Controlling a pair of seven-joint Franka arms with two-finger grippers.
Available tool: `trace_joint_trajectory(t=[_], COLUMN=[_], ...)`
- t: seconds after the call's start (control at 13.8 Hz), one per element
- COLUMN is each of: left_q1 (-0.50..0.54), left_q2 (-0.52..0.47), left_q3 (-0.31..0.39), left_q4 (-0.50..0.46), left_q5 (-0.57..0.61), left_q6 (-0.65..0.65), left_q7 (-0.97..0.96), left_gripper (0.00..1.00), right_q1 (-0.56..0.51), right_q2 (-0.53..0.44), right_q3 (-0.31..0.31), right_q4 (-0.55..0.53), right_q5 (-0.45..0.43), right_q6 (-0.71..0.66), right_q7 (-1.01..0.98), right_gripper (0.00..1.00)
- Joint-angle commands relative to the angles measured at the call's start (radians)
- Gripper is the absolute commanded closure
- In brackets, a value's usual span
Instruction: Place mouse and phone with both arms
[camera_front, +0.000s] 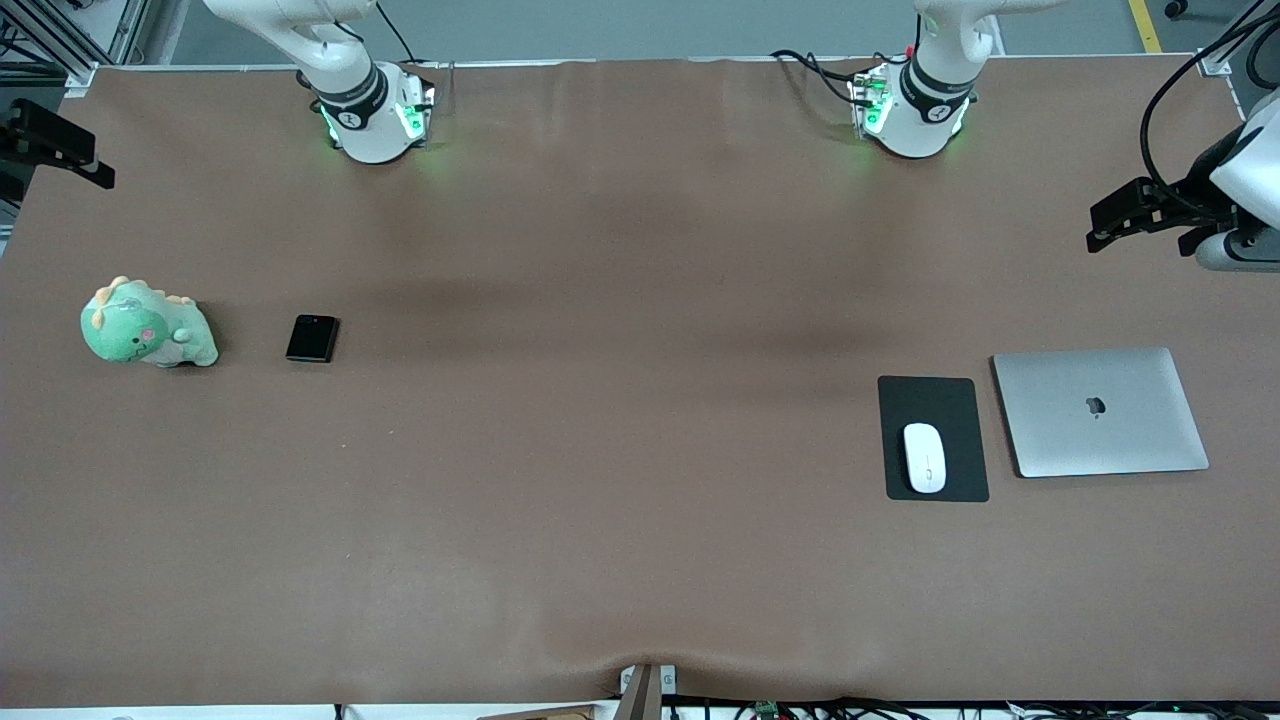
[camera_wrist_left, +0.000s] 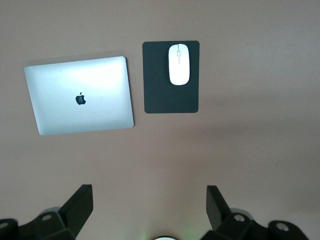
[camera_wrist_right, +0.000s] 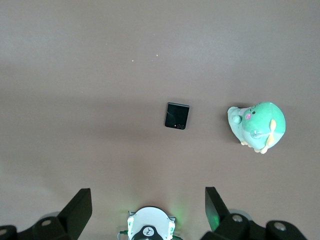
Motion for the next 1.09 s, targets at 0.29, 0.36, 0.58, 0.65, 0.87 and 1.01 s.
trace_joint_trajectory(t=[0.29, 0.36, 0.58, 0.65, 0.87, 1.01], left_q1=[-0.002, 0.001, -0.001, -0.001, 0.003, 0.003], left_q2=[0.014, 0.014, 0.012, 0.012, 0.012, 0.012], left_q3=[-0.026, -0.026, -0.029, -0.029, -0.029, -0.029], left_q4=[0.036, 0.036, 0.037, 0.037, 0.036, 0.036], left_q5=[-0.005, -0.005, -0.003, -0.005, -0.003, -0.003], left_q6=[0.014, 0.013, 0.008, 0.008, 0.008, 0.008], left_q7=[-0.003, -0.003, -0.003, -0.003, -0.001, -0.001], left_gripper=[0.0, 0.0, 0.0, 0.0, 0.0, 0.0], right_q1=[0.002, 0.0, 0.003, 0.002, -0.006, -0.002], right_q2=[-0.04, -0.042, -0.042, -0.042, -0.042, -0.042], right_q3=[0.009, 0.007, 0.009, 0.009, 0.004, 0.004], right_q4=[-0.074, -0.074, -0.073, -0.073, -0.073, -0.07], right_q5=[-0.025, -0.025, -0.062, -0.064, -0.064, -0.064], right_q6=[0.046, 0.049, 0.054, 0.053, 0.05, 0.048], right_q7=[-0.004, -0.004, -0.004, -0.004, -0.006, -0.006], right_gripper=[0.0, 0.0, 0.0, 0.0, 0.0, 0.0])
